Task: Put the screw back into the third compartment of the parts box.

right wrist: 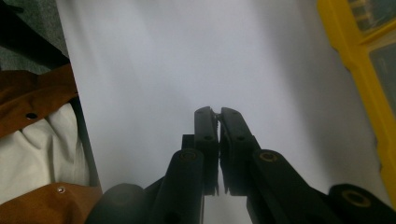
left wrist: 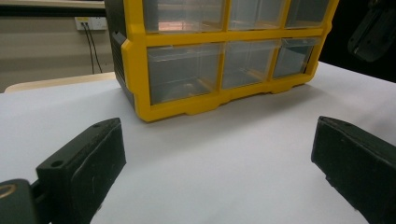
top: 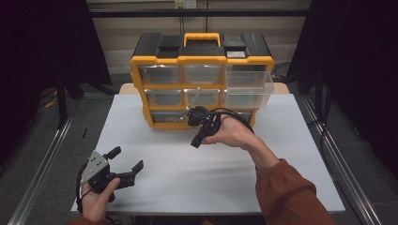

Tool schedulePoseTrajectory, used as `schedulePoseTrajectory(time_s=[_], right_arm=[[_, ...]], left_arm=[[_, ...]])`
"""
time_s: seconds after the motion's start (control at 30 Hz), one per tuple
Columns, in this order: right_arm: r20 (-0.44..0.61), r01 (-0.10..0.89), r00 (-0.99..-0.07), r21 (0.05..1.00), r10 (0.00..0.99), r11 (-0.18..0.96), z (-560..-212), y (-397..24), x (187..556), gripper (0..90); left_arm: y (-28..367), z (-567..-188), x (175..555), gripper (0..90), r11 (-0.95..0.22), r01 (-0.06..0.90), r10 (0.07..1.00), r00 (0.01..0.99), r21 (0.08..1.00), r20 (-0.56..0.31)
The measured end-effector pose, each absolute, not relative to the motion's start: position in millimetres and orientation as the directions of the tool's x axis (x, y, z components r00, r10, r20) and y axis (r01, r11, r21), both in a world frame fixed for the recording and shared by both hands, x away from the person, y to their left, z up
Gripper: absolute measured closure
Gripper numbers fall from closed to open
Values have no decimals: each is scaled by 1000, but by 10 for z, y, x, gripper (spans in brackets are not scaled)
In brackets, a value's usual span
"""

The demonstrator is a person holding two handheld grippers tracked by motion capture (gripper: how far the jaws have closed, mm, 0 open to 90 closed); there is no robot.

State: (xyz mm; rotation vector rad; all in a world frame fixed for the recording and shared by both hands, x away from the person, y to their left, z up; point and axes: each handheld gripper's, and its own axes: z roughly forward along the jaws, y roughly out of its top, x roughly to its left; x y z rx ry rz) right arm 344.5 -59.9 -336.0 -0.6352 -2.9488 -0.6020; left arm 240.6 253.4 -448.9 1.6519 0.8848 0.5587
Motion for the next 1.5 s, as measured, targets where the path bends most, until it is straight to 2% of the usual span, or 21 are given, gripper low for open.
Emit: schedulePoseTrajectory(time_s=[0.67, 1.5], right_arm=[[117, 353, -935, 420, 336, 836, -2895, -536, 3405, 859], [79, 389, -912, 476, 402, 789, -2247, -852, 3630, 859]], left_arm=[[2531, -4491, 2403, 29, -86, 264, 792, 603, 961, -95], [2542, -4483, 2411, 25, -84, 260, 790, 606, 962, -95]])
